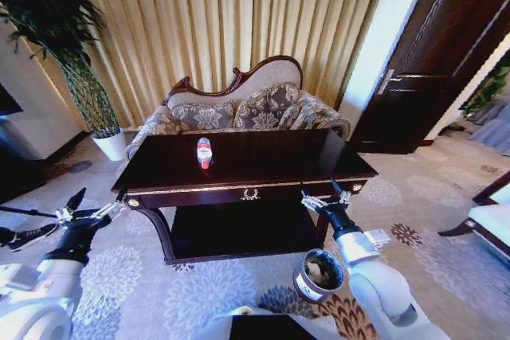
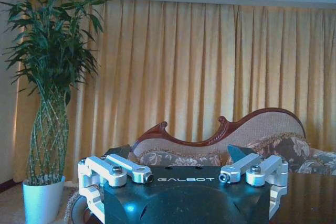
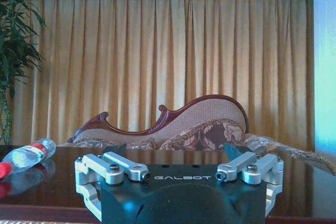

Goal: Move to the front of the table and place the trash on the table into the trash bin.

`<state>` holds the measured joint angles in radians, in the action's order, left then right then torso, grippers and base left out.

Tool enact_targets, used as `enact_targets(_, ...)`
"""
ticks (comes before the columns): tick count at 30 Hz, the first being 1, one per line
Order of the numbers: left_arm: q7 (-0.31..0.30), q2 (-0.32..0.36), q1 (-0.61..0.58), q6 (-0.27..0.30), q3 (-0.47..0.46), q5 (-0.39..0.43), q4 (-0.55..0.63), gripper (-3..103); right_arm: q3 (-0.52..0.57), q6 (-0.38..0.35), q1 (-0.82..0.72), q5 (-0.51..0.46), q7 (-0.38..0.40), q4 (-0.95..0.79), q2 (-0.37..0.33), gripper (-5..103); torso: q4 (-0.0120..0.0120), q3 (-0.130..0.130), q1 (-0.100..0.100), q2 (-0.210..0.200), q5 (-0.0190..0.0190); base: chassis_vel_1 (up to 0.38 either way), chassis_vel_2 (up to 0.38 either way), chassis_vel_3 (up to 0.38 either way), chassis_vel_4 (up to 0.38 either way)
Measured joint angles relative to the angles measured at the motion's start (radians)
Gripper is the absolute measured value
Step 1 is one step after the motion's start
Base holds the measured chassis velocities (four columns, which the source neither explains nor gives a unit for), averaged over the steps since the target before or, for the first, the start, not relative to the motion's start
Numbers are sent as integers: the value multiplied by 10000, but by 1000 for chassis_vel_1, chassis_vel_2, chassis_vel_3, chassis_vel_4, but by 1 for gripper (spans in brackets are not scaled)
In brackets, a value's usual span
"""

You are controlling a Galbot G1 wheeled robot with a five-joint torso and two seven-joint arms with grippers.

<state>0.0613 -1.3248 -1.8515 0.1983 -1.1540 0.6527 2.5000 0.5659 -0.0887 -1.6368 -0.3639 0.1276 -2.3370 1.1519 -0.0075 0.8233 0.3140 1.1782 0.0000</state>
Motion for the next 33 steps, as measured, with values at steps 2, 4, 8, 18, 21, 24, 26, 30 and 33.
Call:
enact_targets(2,0,5,5,0,5,-7,0,100,-11,0,-7,0,1,-2,3,100,-1,0,0,0,-1,-156,150,138,-153)
enact_targets(4,0,11,6,0,4,-7,0,100,-18,-1,-8,0,2,-6,4,100,0,0,0,0,0,-176,185,189,-160)
enact_targets(8,0,41,9,-1,-15,-7,0,100,-53,-22,8,0,5,0,5,100,0,5,9,-5,1,-191,180,188,-182)
enact_targets(18,-177,125,67,51,169,71,0,100,-177,-28,2,27,19,162,110,100,1,2,6,-4,-2,-66,86,69,-75)
enact_targets(21,-739,526,474,452,337,444,0,100,-207,-27,5,40,24,337,210,100,3,-2,-7,2,1,0,0,0,0)
enact_targets(24,-1358,955,853,598,558,637,0,100,-224,-27,10,46,26,417,262,100,-1,-2,-6,2,1,0,0,0,0)
enact_targets(26,-2471,1747,1496,636,959,797,-318,100,-232,-27,-29,45,30,448,226,100,-2,0,-4,1,3,0,0,0,0)
enact_targets(30,-3437,2753,2335,629,1497,991,-1048,100,-129,-27,-71,52,58,484,69,100,-1,3,3,-3,-4,0,0,0,0)
enact_targets(33,-3577,3475,3090,638,1887,1192,-1662,100,-93,-41,-71,94,233,531,6,100,-2,3,3,-3,-1,0,0,0,0)
